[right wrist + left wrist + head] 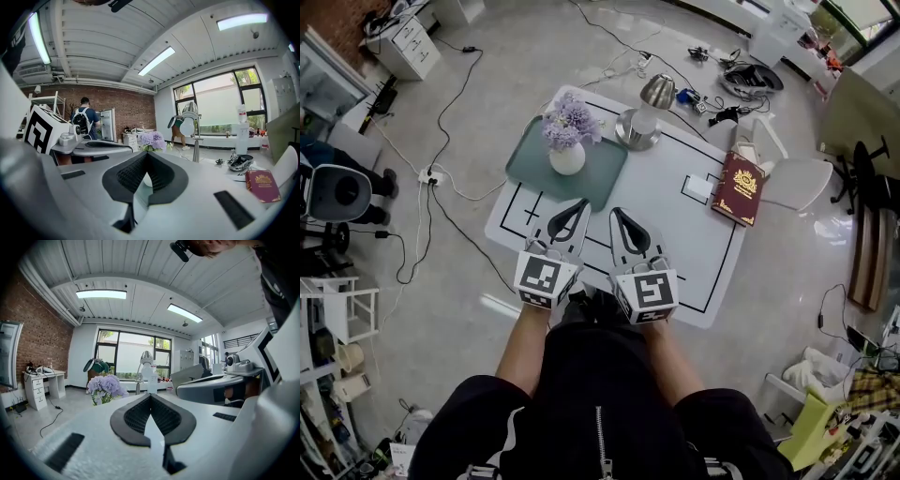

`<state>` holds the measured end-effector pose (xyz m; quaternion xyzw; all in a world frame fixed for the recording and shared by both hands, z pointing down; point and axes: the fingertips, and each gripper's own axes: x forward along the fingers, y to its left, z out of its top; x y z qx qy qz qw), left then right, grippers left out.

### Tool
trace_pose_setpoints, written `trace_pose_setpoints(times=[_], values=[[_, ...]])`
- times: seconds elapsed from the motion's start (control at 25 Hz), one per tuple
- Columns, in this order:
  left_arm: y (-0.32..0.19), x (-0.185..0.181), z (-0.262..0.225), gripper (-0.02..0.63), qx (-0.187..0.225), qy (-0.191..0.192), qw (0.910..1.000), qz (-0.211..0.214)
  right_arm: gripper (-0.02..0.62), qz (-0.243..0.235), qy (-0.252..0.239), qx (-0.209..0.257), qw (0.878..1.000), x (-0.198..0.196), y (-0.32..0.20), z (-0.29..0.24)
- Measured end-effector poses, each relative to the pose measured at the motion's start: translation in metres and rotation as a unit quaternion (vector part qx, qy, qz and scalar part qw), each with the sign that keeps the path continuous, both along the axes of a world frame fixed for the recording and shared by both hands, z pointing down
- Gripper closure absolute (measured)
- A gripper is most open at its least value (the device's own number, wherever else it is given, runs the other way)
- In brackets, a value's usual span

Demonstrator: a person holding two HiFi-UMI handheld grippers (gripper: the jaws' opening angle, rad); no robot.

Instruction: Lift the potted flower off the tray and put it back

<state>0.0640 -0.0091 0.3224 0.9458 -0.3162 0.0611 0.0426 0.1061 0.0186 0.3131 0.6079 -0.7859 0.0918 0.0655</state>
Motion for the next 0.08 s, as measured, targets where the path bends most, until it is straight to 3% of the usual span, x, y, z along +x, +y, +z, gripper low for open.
trace_pose_setpoints(times=[0.08], values=[[-0.0018,0.001,-0.0003,0.603,-0.001,0.001,1.0,-0.001,0.589,0.001,0.0,0.001,1.0,0.0017,-0.002,0.0]])
